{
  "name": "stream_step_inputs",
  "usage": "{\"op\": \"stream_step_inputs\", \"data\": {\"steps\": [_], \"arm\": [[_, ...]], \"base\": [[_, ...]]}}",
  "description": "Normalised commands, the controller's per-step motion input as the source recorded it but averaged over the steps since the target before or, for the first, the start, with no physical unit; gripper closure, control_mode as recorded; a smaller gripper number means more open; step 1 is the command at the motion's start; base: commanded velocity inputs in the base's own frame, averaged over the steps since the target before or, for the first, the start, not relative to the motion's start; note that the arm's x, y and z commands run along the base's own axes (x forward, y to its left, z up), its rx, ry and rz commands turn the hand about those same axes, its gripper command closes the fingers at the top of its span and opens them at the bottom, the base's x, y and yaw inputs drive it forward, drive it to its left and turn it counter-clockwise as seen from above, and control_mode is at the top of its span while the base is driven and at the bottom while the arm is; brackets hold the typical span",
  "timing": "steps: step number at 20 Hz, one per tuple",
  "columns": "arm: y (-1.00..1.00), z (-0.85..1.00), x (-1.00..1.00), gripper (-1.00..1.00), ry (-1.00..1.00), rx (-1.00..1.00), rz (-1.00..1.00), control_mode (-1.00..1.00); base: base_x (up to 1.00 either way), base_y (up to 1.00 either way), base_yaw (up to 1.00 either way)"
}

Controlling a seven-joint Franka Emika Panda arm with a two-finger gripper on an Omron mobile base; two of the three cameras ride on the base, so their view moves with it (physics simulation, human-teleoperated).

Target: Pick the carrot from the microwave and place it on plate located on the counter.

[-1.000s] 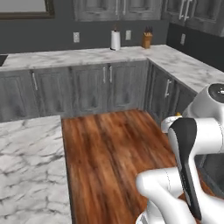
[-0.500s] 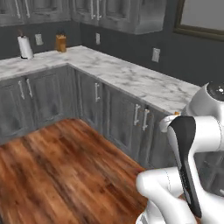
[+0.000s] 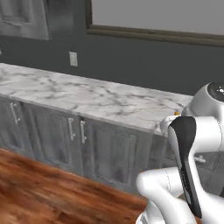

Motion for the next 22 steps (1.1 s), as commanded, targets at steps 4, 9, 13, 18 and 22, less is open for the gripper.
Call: {"op": "stream_step_inputs", "data": {"steps": [4,9,13,18,22], "arm": [[0.0,0.0,0.0,1.0,0.0,0.0,0.0,1.0],[0.0,0.0,0.0,1.0,0.0,0.0,0.0,1.0],[0.0,0.0,0.0,1.0,0.0,0.0,0.0,1.0],[0.0,0.0,0.0,1.0,0.0,0.0,0.0,1.0],[0.0,0.0,0.0,1.0,0.0,0.0,0.0,1.0]], "base": [[0.26,-0.13,-0.76],[0.41,0.0,-0.73],[0.59,0.0,-0.66],[0.54,0.06,-0.45],[0.22,0.36,-0.03]]}}
